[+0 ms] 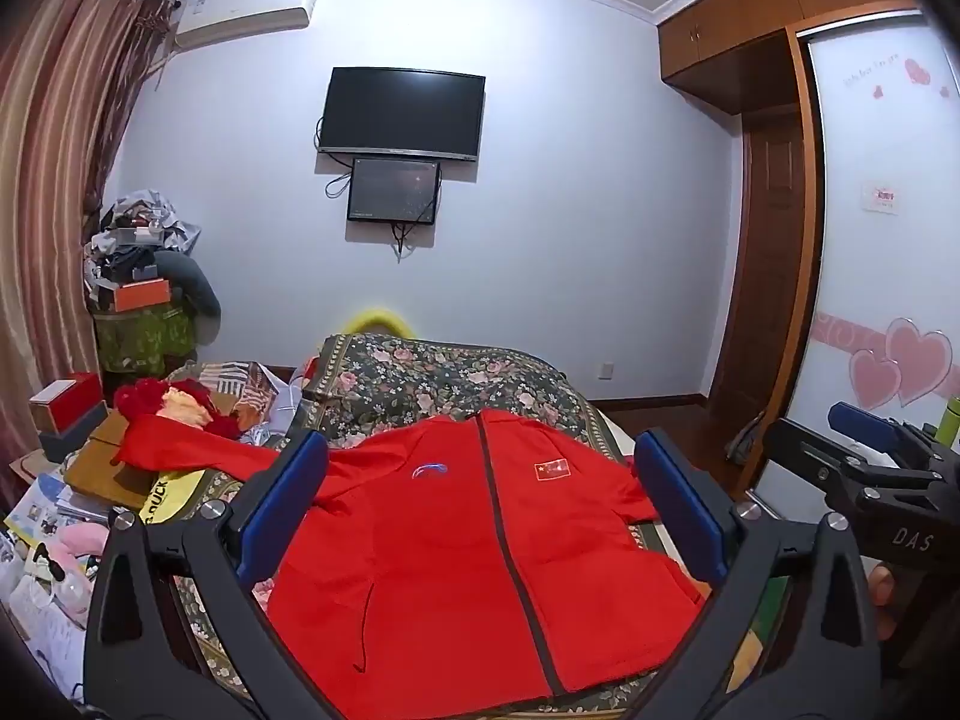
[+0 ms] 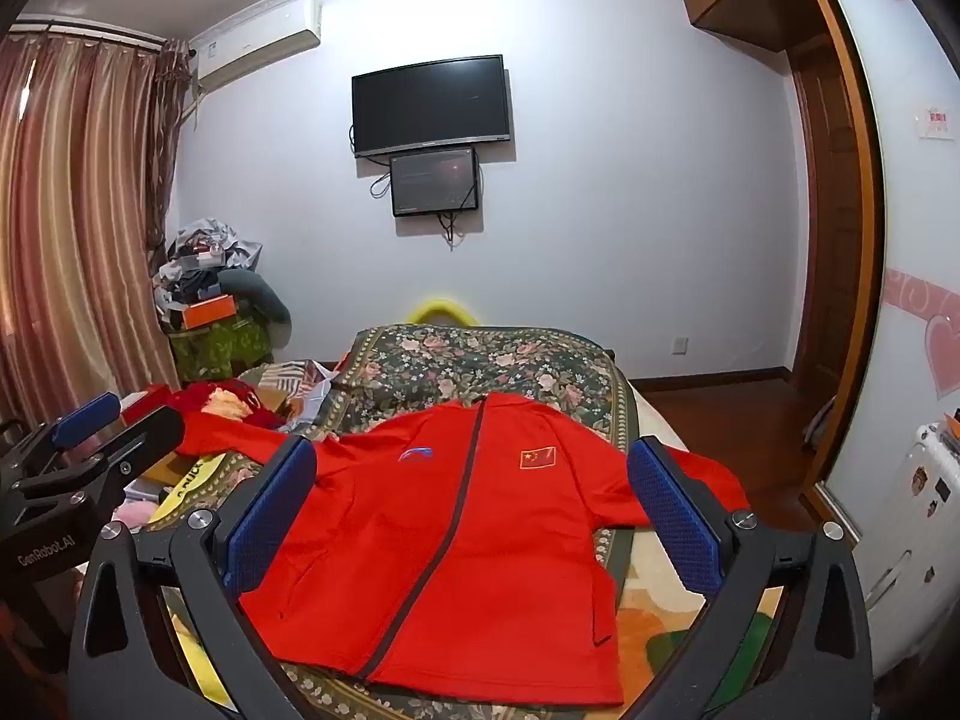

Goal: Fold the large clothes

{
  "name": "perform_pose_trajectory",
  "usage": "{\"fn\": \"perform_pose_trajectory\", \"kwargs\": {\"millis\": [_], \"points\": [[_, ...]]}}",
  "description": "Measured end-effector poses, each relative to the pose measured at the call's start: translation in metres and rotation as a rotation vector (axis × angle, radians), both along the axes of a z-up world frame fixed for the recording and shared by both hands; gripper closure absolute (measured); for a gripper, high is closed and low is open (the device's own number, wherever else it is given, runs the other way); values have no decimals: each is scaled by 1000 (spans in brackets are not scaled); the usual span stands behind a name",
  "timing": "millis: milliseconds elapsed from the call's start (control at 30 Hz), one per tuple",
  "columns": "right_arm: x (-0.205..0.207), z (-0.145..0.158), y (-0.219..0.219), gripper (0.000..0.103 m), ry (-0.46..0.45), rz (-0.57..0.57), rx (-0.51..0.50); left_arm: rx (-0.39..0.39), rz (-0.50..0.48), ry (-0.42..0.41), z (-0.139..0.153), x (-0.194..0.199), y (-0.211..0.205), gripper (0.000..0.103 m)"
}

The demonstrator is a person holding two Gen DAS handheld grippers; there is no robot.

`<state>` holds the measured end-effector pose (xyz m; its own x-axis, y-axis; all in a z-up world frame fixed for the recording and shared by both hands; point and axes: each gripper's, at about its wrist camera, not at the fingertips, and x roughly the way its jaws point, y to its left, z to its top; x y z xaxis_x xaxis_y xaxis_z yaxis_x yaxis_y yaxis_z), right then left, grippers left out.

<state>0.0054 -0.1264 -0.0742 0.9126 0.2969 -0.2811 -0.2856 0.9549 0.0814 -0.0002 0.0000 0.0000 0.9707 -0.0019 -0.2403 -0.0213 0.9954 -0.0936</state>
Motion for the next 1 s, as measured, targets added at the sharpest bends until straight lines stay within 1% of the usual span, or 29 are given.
{"fn": "perform_pose_trajectory", "kwargs": {"millis": [300, 333, 400, 467, 500, 1000], "points": [[-2, 4, 5, 0, 4, -5, -3, 1, -6, 22, 0, 7, -3, 0], [-1, 4, 6, 0, 5, -6, -3, -10, -3, 15, 1, 4, 4, 0], [0, 5, 6, 0, 4, -7, -3, -9, -4, 16, 3, 3, 2, 0], [1, 3, 8, 0, 5, -7, 1, -14, -3, 11, -3, 5, 7, 0], [2, 2, 0, 0, 9, -8, 14, -13, -3, 11, -4, 6, 6, 0], [0, 2, 2, 0, 10, -8, 19, -15, 3, 12, -5, 7, 5, 0]]}}
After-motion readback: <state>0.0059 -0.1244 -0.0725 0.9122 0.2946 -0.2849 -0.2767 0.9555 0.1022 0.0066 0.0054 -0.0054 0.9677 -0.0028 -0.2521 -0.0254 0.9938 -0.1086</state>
